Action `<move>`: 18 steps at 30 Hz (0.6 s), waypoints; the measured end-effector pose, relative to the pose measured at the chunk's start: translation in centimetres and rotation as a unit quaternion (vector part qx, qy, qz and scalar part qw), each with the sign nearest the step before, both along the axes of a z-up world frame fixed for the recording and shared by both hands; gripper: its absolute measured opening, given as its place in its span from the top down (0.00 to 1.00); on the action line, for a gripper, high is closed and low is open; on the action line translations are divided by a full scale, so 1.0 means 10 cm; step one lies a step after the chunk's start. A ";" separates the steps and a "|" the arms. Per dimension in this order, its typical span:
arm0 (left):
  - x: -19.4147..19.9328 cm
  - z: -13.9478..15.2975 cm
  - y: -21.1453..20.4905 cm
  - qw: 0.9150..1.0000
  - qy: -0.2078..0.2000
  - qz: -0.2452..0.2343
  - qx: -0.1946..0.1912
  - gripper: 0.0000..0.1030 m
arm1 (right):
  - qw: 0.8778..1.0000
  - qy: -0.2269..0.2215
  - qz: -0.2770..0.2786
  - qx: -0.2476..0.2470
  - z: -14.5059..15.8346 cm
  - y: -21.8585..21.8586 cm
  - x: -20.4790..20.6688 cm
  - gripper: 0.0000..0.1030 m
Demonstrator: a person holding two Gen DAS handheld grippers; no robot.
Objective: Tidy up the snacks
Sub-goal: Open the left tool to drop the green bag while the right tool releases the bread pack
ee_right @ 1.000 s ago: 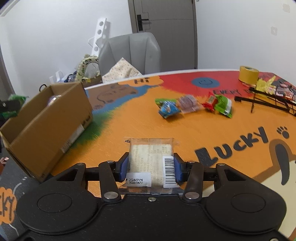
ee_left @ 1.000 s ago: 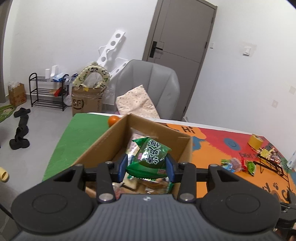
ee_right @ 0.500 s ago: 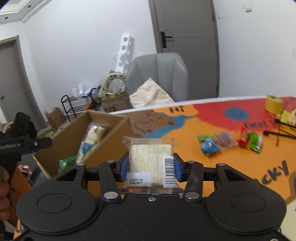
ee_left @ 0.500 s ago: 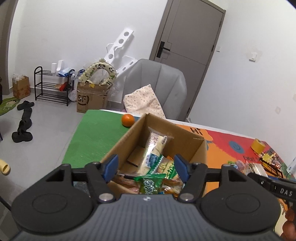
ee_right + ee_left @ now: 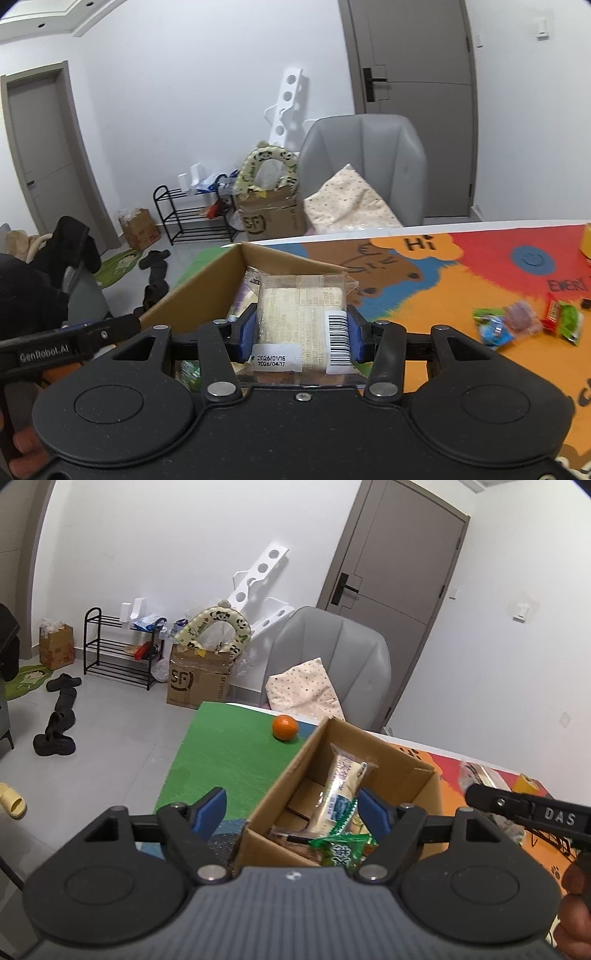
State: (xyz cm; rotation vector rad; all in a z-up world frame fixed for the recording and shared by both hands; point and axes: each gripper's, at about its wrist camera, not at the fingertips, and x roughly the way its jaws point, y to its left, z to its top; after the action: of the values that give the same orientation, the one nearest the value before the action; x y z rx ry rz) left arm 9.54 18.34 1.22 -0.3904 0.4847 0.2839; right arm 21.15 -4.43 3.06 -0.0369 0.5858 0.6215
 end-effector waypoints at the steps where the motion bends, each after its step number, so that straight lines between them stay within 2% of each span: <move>1: 0.00 0.00 0.01 1.000 0.000 0.002 -0.002 0.25 | 1.000 -0.001 0.004 0.000 0.01 0.06 0.00 0.56; 6: -0.04 -0.02 0.09 1.000 0.000 0.010 -0.006 0.25 | 1.000 0.005 0.017 0.007 0.04 0.31 0.02 0.54; 7: -0.05 -0.03 0.11 1.000 0.000 0.011 -0.008 0.25 | 1.000 0.009 0.018 0.010 0.04 0.33 0.02 0.52; 9: -0.06 -0.04 0.13 1.000 0.000 0.012 -0.009 0.25 | 1.000 0.017 0.016 0.018 0.03 0.33 0.03 0.35; 11: -0.05 -0.05 0.13 1.000 0.002 0.013 -0.008 0.25 | 0.999 0.022 0.017 0.026 0.02 0.29 0.02 0.26; 18: 0.00 -0.05 0.05 1.000 0.003 0.014 -0.012 0.25 | 0.999 0.026 -0.016 0.032 -0.02 0.06 0.01 0.14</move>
State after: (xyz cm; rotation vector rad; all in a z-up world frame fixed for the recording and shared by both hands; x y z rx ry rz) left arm 9.56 18.87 0.73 -0.4208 0.4895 0.3072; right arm 21.24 -3.79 2.81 0.0484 0.6155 0.6101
